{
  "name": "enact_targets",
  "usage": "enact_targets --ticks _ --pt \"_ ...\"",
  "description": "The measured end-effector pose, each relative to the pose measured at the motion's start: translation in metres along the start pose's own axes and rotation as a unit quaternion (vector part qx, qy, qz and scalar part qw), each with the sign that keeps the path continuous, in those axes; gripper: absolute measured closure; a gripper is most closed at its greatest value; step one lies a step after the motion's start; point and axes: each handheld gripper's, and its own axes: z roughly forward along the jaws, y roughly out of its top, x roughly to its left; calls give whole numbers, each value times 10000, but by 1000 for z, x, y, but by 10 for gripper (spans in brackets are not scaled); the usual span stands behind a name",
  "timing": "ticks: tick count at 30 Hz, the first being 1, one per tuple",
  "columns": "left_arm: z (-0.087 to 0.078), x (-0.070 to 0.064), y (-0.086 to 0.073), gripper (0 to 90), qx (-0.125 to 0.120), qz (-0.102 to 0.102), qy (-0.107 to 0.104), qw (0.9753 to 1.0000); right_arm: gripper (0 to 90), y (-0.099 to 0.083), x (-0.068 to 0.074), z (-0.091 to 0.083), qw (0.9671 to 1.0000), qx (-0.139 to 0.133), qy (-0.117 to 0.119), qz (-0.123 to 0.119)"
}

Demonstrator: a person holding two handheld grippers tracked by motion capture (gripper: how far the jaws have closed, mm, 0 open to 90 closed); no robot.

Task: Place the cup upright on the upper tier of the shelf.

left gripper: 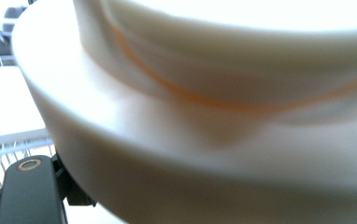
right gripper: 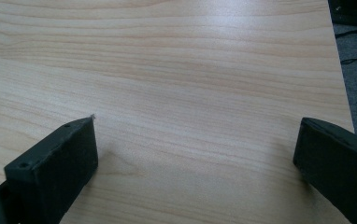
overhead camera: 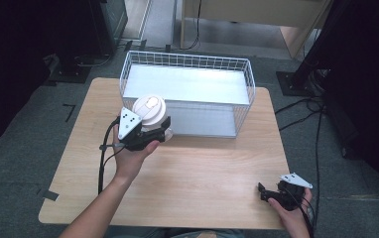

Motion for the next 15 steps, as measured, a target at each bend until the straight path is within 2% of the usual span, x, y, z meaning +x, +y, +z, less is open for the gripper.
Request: enact_targets --ticks 7,15 --pt "-3 -3 24 156 -162 120 39 9998 0 0 0 0 10000 -1 2 1" --pt "-7 -4 43 156 -402 252 119 9988 0 0 0 0 10000 -1 0 1"
